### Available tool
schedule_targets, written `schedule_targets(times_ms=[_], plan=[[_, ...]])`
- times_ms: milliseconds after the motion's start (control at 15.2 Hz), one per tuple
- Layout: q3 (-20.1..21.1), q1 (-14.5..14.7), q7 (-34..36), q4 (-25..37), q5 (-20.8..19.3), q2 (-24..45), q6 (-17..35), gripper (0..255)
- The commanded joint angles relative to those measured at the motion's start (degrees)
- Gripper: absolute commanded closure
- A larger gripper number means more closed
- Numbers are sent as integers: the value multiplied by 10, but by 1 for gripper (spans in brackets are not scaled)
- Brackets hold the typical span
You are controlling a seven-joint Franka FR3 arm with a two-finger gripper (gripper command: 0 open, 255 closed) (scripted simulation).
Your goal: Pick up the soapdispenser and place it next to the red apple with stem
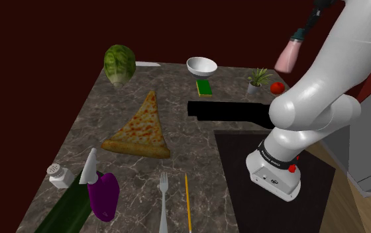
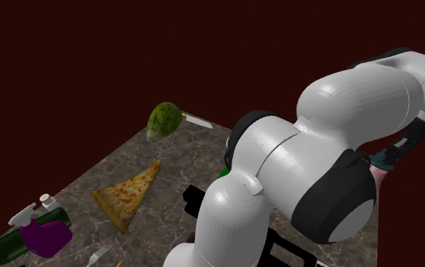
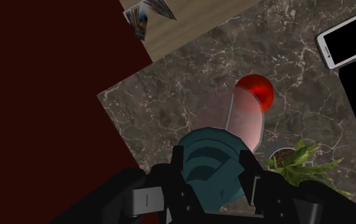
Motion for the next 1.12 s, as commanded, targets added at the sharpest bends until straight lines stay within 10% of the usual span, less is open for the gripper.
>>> schedule_targets(times_ms=[0, 1056], plan=[[0, 1, 0, -17, -1, -2, 16, 255], [6, 4, -9, -126, 12, 12, 135, 255]])
